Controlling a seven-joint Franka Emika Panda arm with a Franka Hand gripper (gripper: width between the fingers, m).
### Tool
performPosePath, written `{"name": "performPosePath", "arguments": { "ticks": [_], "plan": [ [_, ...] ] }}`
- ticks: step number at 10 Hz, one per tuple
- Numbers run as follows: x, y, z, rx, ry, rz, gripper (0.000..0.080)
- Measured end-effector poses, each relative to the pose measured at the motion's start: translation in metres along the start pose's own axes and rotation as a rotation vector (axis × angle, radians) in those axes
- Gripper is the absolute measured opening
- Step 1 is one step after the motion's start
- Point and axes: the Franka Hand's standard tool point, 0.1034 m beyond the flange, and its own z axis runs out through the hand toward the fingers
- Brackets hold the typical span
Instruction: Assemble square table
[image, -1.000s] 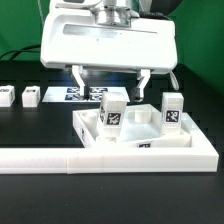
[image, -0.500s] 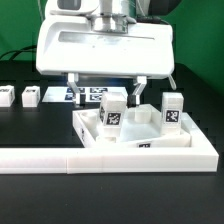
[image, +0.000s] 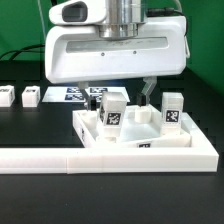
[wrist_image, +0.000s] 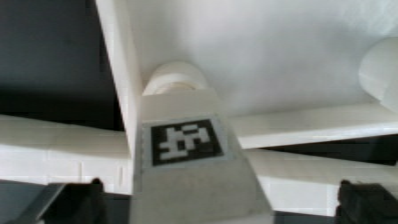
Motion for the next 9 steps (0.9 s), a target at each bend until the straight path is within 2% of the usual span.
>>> {"name": "performPosePath", "arguments": {
  "ticks": [4, 5, 6, 7, 8, 9],
  "plan": [
    [0.001, 0.007, -0.001, -0.004, 0.001, 0.003, 0.0649],
    [0.001, 0.007, -0.001, -0.004, 0.001, 0.003, 0.0526],
    [0.001, 0.008, -0.001, -0.004, 0.002, 0.002, 0.0526],
    [0.001, 0.010, -0.002, -0.005, 0.002, -0.003, 0.0388],
    [0.001, 0.012, -0.002, -0.005, 0.002, -0.004, 0.0289],
    [0.001, 0.012, -0.002, -0.005, 0.003, -0.004, 0.0289]
  ]
}}
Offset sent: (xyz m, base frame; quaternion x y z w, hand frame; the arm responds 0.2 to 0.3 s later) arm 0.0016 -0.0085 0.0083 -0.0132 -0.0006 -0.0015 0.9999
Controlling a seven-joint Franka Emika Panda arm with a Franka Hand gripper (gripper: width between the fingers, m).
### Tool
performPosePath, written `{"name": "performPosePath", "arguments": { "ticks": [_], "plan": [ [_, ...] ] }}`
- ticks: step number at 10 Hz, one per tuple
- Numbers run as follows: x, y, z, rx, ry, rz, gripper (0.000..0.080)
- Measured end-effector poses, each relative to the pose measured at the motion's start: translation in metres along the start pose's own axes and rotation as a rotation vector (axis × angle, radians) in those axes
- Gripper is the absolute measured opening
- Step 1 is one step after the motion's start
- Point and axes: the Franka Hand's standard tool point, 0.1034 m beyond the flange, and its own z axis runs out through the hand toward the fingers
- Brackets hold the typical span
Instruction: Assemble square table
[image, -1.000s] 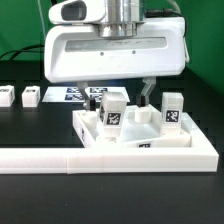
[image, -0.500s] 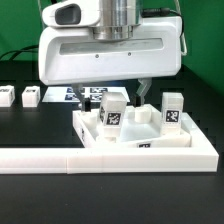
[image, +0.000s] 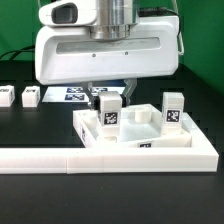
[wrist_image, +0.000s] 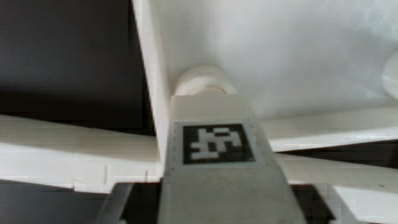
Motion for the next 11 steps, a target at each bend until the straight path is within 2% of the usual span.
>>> {"name": "performPosePath", "arguments": {
  "ticks": [5, 11],
  "plan": [
    [0.0006, -0.0014, 0.0007, -0.003, 0.012, 0.079, 0.0290],
    [0.0001, 0.0029, 0.0007, -0.010, 0.022, 0.651, 0.0291]
  ]
}}
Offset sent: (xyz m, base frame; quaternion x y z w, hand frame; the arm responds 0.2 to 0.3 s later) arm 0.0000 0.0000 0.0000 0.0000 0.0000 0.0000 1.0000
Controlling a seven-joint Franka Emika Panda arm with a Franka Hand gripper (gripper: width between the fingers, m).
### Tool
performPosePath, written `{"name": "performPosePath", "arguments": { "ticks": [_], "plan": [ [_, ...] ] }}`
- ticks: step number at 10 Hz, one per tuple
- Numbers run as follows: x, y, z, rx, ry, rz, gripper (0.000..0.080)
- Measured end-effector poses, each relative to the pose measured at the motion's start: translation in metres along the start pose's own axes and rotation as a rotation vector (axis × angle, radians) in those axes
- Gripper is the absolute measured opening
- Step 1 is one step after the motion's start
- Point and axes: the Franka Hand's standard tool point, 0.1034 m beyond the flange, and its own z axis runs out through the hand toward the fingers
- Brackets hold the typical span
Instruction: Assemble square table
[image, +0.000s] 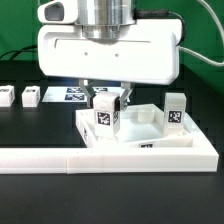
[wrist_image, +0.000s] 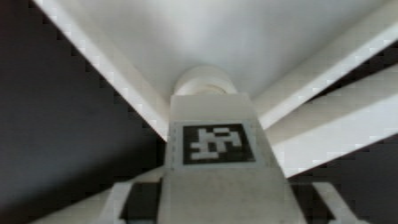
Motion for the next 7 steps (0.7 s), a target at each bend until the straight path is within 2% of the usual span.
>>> {"name": "performPosePath", "arguments": {
  "ticks": [5, 7],
  "plan": [
    [-0.0048, 0.0003, 0.0005, -0.028, 0.024, 0.494, 0.0291],
    [-0.0056, 0.0004, 0.0008, -0.027, 0.025, 0.657, 0.0291]
  ]
}}
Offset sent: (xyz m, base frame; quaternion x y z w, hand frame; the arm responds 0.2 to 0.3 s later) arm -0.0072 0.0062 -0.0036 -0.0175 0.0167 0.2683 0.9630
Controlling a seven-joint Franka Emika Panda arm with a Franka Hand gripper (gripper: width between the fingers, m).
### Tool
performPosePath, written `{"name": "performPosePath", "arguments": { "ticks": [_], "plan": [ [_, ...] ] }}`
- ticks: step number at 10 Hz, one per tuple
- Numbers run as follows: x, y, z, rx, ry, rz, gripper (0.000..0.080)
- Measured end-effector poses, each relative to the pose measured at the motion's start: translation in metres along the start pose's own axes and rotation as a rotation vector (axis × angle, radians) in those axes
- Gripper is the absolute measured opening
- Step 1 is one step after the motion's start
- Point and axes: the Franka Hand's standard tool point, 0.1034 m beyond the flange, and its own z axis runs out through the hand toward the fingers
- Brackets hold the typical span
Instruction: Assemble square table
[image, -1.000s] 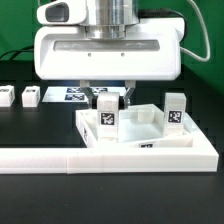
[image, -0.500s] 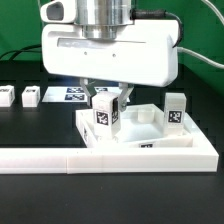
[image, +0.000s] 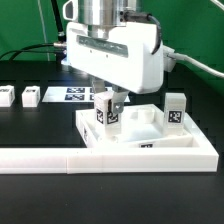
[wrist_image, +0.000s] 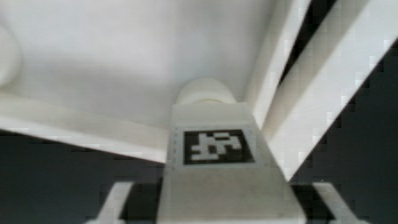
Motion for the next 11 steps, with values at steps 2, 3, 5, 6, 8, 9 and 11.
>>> {"name": "performPosePath", "arguments": {
  "ticks": [2, 3, 5, 6, 8, 9, 11],
  "plan": [
    [-0.0004, 0.0000, 0.0004, 0.001, -0.004, 0.070, 0.0291],
    [-0.0006, 0.0001, 0.0009, 0.001, -0.004, 0.036, 0.0402],
    [-0.0013, -0.0003, 0.0012, 0.002, -0.004, -0.045, 0.0549],
    [-0.0017, -0.0007, 0.0010, 0.004, -0.003, -0.094, 0.0628],
    [0.0006, -0.0009, 0.0006, 0.008, 0.001, -0.335, 0.0646],
    [0.0007, -0.0009, 0.0006, 0.008, 0.001, -0.426, 0.0649],
    [0.0002, -0.0012, 0.0005, 0.007, 0.002, -0.588, 0.0649]
  ]
}}
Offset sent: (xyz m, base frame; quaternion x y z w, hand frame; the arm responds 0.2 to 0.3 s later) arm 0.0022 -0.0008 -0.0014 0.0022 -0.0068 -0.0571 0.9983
